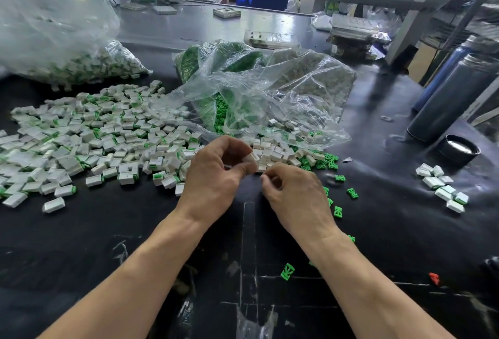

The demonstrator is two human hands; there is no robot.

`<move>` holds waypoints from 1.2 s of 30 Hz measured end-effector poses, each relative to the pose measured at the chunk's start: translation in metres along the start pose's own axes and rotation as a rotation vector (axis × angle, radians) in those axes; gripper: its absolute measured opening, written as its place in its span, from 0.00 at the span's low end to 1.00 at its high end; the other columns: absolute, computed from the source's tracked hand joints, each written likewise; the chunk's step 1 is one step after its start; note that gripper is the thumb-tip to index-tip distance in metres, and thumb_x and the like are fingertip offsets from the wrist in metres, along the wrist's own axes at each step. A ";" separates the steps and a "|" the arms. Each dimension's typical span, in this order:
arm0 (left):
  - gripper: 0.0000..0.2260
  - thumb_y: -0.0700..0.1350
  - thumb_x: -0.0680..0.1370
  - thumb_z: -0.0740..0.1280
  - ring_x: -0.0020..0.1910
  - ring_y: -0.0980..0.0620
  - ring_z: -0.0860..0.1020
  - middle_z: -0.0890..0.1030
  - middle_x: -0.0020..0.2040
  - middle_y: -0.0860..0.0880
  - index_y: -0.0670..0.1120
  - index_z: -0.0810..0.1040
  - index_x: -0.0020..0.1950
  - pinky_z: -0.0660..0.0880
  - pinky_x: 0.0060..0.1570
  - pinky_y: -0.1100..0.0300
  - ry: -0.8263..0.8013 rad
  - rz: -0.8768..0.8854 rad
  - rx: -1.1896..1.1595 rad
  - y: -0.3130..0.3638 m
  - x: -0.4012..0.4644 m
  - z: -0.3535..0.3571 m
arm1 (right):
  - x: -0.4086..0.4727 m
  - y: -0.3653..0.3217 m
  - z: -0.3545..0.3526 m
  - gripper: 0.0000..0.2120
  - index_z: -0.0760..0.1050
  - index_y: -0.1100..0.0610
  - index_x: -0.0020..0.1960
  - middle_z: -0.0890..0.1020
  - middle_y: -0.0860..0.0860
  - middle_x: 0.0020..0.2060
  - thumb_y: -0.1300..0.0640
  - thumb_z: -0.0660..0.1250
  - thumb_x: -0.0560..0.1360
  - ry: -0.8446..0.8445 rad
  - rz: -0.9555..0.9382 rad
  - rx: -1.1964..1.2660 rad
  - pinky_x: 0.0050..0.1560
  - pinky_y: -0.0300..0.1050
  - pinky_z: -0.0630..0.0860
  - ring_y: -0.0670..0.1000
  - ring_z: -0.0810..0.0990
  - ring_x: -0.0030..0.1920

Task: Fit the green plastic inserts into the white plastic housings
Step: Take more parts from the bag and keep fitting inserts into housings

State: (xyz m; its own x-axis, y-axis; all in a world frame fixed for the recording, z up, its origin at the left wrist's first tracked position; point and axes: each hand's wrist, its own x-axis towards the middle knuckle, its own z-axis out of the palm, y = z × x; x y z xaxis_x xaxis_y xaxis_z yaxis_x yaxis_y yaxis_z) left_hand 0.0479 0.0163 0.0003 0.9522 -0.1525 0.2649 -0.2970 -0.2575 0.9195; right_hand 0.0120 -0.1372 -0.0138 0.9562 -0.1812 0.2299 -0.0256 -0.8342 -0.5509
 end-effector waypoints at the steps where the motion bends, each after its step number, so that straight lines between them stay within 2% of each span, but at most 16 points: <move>1: 0.10 0.38 0.73 0.78 0.41 0.56 0.83 0.85 0.41 0.54 0.50 0.81 0.48 0.81 0.48 0.55 -0.001 -0.005 -0.022 0.000 0.000 0.000 | 0.000 0.002 0.000 0.07 0.84 0.51 0.49 0.86 0.48 0.41 0.51 0.69 0.80 0.023 0.041 0.139 0.48 0.49 0.80 0.52 0.84 0.43; 3: 0.09 0.38 0.72 0.78 0.40 0.54 0.83 0.85 0.41 0.50 0.46 0.81 0.48 0.80 0.45 0.60 -0.008 -0.014 -0.073 -0.001 0.001 0.001 | -0.001 0.006 -0.001 0.05 0.83 0.51 0.46 0.84 0.47 0.34 0.53 0.71 0.80 0.040 0.137 0.415 0.40 0.47 0.81 0.48 0.82 0.34; 5: 0.09 0.37 0.72 0.78 0.39 0.56 0.82 0.85 0.40 0.49 0.43 0.81 0.48 0.77 0.42 0.66 -0.020 -0.018 -0.109 -0.002 0.001 0.002 | -0.003 0.006 -0.003 0.05 0.83 0.51 0.46 0.85 0.49 0.34 0.57 0.72 0.80 0.038 0.201 0.646 0.31 0.44 0.78 0.48 0.80 0.30; 7: 0.09 0.35 0.72 0.78 0.38 0.59 0.82 0.85 0.40 0.49 0.42 0.81 0.48 0.76 0.41 0.69 -0.033 -0.022 -0.136 -0.003 0.001 0.003 | -0.004 0.004 -0.006 0.06 0.84 0.53 0.48 0.85 0.51 0.36 0.63 0.72 0.79 0.037 0.212 0.834 0.31 0.42 0.80 0.47 0.82 0.32; 10: 0.08 0.33 0.72 0.77 0.38 0.61 0.81 0.84 0.39 0.51 0.43 0.81 0.47 0.75 0.40 0.70 -0.059 -0.034 -0.187 -0.006 0.001 0.005 | -0.004 0.002 -0.009 0.09 0.83 0.54 0.51 0.86 0.50 0.40 0.68 0.72 0.78 0.052 0.158 0.956 0.37 0.40 0.81 0.47 0.84 0.37; 17: 0.08 0.36 0.73 0.77 0.39 0.61 0.82 0.85 0.41 0.52 0.47 0.82 0.47 0.77 0.40 0.69 -0.105 -0.032 -0.172 -0.010 0.000 0.007 | -0.006 0.001 -0.009 0.12 0.83 0.50 0.50 0.87 0.51 0.41 0.68 0.73 0.77 0.039 0.036 0.941 0.40 0.38 0.79 0.47 0.83 0.38; 24: 0.07 0.37 0.73 0.77 0.40 0.58 0.82 0.86 0.42 0.50 0.46 0.83 0.47 0.79 0.39 0.64 -0.116 -0.054 -0.231 -0.010 0.002 0.006 | -0.005 0.003 -0.008 0.14 0.84 0.47 0.49 0.87 0.49 0.43 0.67 0.73 0.78 0.034 0.007 0.901 0.41 0.38 0.80 0.47 0.84 0.40; 28: 0.11 0.36 0.73 0.77 0.40 0.57 0.82 0.86 0.42 0.50 0.52 0.84 0.45 0.79 0.39 0.64 -0.137 -0.056 -0.290 -0.010 0.001 0.005 | -0.005 0.004 -0.009 0.15 0.85 0.47 0.49 0.88 0.48 0.43 0.67 0.72 0.78 0.017 -0.021 0.879 0.41 0.40 0.80 0.48 0.84 0.40; 31: 0.12 0.36 0.73 0.76 0.41 0.55 0.83 0.86 0.42 0.49 0.54 0.85 0.44 0.80 0.40 0.63 -0.156 -0.070 -0.340 -0.009 0.001 0.004 | -0.005 0.007 -0.010 0.14 0.86 0.48 0.49 0.87 0.49 0.43 0.67 0.72 0.78 0.015 -0.019 0.872 0.40 0.42 0.81 0.48 0.83 0.40; 36: 0.09 0.35 0.74 0.75 0.40 0.52 0.83 0.86 0.42 0.46 0.50 0.86 0.45 0.82 0.43 0.59 -0.166 -0.114 -0.427 -0.007 0.000 0.006 | -0.005 0.008 -0.011 0.10 0.85 0.52 0.50 0.87 0.51 0.41 0.67 0.72 0.78 0.021 0.000 0.914 0.38 0.41 0.80 0.48 0.82 0.36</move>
State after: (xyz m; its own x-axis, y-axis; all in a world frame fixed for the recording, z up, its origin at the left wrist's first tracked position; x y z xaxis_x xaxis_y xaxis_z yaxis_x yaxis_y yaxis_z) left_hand 0.0493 0.0119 -0.0077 0.9422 -0.3058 0.1367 -0.1014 0.1286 0.9865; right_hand 0.0040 -0.1491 -0.0105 0.9503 -0.1984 0.2398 0.2240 -0.0987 -0.9696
